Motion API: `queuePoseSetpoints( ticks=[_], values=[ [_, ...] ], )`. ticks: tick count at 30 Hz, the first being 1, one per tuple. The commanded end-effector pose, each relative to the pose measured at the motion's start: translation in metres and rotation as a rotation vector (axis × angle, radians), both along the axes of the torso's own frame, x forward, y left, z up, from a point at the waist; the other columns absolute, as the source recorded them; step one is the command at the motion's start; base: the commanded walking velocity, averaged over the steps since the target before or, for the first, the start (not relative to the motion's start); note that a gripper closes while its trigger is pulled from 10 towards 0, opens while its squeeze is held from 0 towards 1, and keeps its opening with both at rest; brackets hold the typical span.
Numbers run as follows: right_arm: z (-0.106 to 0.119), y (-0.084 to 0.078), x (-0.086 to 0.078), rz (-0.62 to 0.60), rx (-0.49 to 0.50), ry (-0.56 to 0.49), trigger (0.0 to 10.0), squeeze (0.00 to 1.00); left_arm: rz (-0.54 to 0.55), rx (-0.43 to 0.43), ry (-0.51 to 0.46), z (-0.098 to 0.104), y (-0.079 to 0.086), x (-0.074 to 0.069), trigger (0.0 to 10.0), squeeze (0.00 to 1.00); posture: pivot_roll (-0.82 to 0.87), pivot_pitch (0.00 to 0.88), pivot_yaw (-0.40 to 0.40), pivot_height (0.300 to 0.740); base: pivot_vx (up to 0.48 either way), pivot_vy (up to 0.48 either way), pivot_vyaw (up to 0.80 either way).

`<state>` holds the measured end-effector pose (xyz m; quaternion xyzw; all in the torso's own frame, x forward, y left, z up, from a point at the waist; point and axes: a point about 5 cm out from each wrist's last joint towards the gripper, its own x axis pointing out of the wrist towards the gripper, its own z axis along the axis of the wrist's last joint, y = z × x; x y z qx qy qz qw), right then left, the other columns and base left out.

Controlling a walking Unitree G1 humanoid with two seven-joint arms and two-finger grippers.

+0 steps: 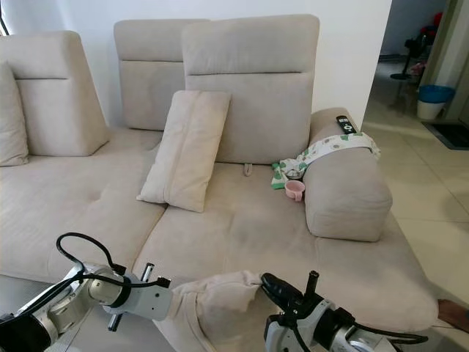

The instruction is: Move the pillow to the sofa from floor

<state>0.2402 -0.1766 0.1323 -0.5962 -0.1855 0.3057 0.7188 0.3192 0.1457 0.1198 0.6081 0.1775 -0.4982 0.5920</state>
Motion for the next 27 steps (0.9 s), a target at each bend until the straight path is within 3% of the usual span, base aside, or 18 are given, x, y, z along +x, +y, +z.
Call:
queuePoseSetpoints(
  ticks=[1,27],
  values=[
    [0.015,0.0072,-0.0009,0.035,0.052,-0.061,10.0,0.0,0.0,0.029,-0.044,0.0108,0.0023,0.0044,10.0,0.0,0.13,0.0,0.057,0.59,0.0,0.0,0.0],
    [0.0214,0.008,0.0026,0.02,0.075,-0.084,10.0,0.0,0.01,0.02,-0.092,0.0184,-0.0041,0.0106,10.0,0.0,0.12,0.0,0.052,0.695,0.0,0.0,0.0]
  ],
)
